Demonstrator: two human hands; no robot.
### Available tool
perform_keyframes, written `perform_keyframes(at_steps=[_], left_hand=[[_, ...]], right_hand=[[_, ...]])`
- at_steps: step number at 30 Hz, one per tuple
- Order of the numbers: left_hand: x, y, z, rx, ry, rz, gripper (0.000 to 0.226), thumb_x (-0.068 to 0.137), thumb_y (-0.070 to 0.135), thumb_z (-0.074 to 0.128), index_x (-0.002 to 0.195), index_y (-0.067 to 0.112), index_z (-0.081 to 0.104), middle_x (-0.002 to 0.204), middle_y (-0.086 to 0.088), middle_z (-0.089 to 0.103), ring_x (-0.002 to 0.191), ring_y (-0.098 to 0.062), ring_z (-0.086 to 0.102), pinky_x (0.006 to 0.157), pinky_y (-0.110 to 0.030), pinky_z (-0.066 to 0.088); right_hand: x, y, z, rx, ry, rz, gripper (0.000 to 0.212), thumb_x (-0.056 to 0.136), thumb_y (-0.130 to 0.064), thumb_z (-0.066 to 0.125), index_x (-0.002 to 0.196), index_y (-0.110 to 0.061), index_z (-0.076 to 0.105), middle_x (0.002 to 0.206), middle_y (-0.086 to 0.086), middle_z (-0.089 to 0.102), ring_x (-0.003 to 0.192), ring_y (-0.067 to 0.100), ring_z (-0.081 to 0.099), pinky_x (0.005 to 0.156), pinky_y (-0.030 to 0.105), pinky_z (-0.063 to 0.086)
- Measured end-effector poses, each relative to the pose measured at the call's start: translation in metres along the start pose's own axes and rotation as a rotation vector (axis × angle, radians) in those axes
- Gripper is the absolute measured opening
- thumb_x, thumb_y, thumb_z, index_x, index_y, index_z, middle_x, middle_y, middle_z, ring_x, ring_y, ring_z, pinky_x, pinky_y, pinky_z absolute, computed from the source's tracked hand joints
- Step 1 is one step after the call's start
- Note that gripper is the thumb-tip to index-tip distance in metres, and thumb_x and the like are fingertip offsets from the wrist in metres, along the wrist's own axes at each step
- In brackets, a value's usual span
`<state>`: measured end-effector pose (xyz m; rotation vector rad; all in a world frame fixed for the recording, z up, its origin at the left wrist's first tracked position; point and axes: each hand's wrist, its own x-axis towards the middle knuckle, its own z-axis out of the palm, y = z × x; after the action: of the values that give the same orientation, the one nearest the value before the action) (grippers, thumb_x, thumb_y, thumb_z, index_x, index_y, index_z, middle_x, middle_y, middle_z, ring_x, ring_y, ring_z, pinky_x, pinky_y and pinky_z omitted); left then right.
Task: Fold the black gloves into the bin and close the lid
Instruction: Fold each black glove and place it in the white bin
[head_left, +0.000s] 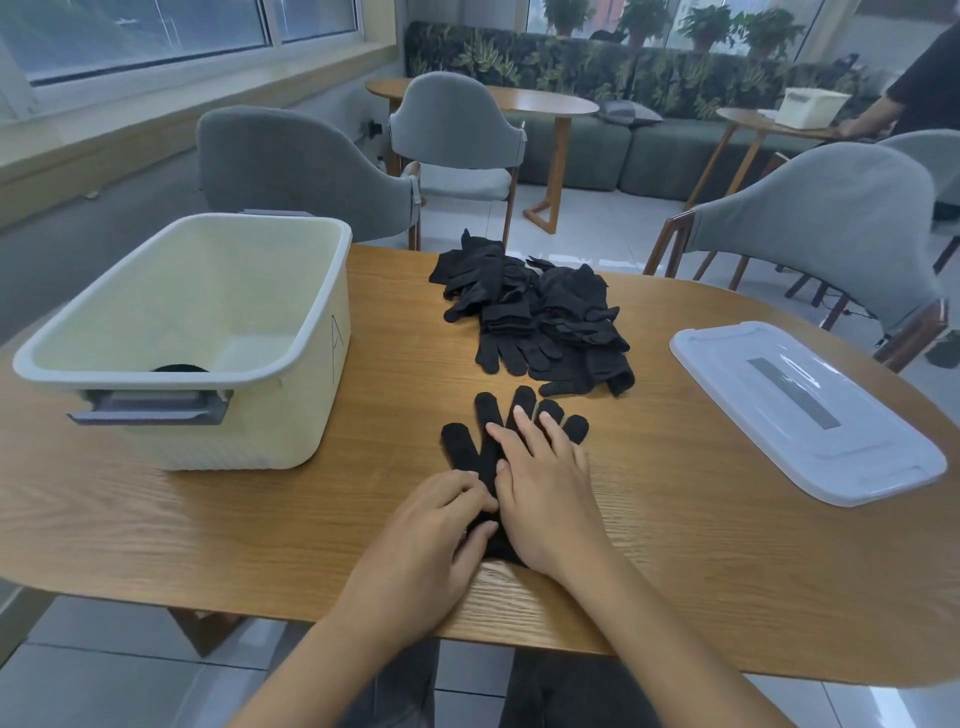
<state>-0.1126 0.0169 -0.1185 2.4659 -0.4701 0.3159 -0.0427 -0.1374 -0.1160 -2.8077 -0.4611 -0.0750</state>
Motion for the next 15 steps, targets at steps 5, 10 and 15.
perform_keyframes(at_steps=[5,10,15], left_hand=[[-0.001,0.0,-0.004,-0.015,0.016,0.007,0.024,0.096,0.035,0.059,0.116,0.026,0.069,0.116,0.02,0.06,0.122,0.005,0.052,0.099,-0.013,0.044],[-0.002,-0.005,-0.014,0.057,-0.131,0.077,0.048,0.094,0.057,0.057,0.133,0.03,0.061,0.13,0.023,0.054,0.137,0.008,0.037,0.107,-0.012,0.035],[0.007,-0.005,-0.018,0.236,-0.211,0.21,0.047,0.096,0.048,0.045,0.125,0.018,0.067,0.118,0.008,0.063,0.116,-0.011,0.06,0.094,-0.028,0.054]], right_hand=[[-0.002,0.0,0.001,0.051,0.022,0.0,0.052,0.105,-0.035,0.028,0.156,-0.035,0.021,0.167,-0.002,0.008,0.153,0.017,-0.001,0.122,0.039,0.004],[-0.007,0.01,-0.009,0.626,0.251,0.108,0.045,0.098,-0.007,0.047,0.136,-0.03,0.055,0.14,-0.016,0.053,0.131,-0.007,0.042,0.114,0.025,0.035],[-0.032,0.024,-0.025,0.793,0.356,0.215,0.039,0.097,0.001,0.046,0.106,-0.029,0.069,0.104,-0.02,0.069,0.104,-0.007,0.06,0.086,0.01,0.046]])
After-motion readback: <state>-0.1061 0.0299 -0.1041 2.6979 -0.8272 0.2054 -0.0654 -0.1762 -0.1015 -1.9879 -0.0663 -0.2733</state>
